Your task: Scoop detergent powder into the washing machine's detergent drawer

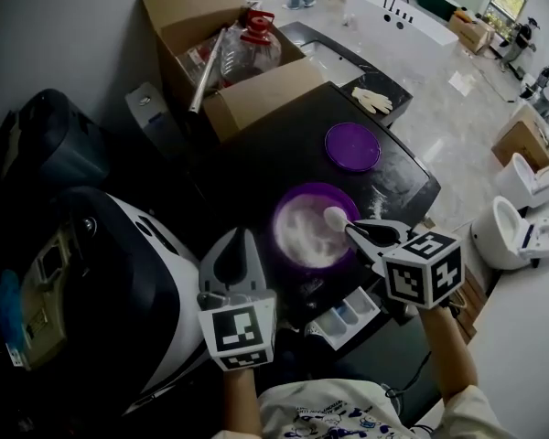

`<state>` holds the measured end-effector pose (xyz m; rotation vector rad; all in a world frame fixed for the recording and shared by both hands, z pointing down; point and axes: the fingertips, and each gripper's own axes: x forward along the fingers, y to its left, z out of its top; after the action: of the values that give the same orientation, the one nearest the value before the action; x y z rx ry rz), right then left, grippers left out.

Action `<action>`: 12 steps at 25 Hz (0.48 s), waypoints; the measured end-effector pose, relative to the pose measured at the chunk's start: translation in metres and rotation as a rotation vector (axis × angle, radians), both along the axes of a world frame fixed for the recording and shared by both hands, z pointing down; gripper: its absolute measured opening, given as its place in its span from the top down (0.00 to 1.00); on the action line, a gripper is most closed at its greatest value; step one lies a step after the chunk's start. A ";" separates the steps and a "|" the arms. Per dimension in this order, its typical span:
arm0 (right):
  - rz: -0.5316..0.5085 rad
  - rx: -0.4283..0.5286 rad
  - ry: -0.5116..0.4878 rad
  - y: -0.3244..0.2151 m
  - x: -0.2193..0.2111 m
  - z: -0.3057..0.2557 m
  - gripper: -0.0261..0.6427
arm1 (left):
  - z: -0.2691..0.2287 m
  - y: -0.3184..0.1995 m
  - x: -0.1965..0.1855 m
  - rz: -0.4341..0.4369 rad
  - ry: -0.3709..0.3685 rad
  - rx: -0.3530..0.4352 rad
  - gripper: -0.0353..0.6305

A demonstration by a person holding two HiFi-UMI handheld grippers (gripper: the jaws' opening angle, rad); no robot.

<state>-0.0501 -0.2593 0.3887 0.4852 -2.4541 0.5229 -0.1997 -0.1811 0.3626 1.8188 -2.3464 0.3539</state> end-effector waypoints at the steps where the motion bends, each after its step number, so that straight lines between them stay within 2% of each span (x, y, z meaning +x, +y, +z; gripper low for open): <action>1: -0.012 -0.015 0.015 0.000 -0.001 0.001 0.93 | 0.000 0.000 0.000 -0.001 0.000 -0.002 0.94; 5: -0.071 -0.066 0.075 0.005 -0.006 0.006 0.93 | 0.000 0.001 0.000 0.003 0.000 -0.009 0.94; 12: -0.162 0.004 0.224 0.008 -0.007 0.016 0.93 | 0.000 0.003 0.000 0.009 -0.002 -0.007 0.94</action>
<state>-0.0568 -0.2515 0.4047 0.3232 -2.2561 0.3753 -0.1998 -0.1784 0.3629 1.8272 -2.3362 0.3656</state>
